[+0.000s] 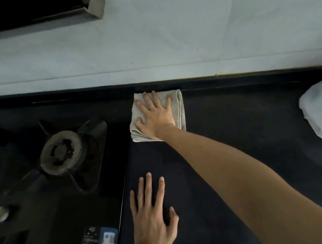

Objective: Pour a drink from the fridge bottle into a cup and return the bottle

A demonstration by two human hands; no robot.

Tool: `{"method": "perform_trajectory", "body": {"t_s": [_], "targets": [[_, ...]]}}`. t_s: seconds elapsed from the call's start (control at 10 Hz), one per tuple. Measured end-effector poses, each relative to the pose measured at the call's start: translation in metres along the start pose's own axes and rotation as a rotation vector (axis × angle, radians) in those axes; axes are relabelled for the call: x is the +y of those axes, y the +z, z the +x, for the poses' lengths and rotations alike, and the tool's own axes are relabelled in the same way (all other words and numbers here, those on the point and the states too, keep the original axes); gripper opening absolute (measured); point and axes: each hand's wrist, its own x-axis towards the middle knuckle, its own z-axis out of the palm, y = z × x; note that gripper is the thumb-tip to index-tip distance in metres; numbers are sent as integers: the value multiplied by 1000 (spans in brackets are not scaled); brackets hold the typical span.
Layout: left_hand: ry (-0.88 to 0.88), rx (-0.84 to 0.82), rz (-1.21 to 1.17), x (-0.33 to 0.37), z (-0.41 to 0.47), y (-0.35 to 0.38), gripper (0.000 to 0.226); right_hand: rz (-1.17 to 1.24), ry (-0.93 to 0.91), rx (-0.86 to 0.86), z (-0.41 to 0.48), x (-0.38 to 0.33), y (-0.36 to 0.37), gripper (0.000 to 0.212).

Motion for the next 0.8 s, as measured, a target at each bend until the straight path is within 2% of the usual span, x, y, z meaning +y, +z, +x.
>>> {"method": "perform_trajectory", "body": {"t_s": [0.3,0.5,0.6,0.8], "targets": [[1,-18,16,-3,0,-2,80,-26,23,-90,-17,-10,-16,63],[-13,-60,12,1,-1,-9,76,-75,54,-146,-91,-1,-34,61],[-27,-72,57,3,-2,-13,74,-91,116,-192,-126,22,-52,63],[48,-217,181,20,26,-62,79,-161,286,-178,-193,92,-117,65]]}}
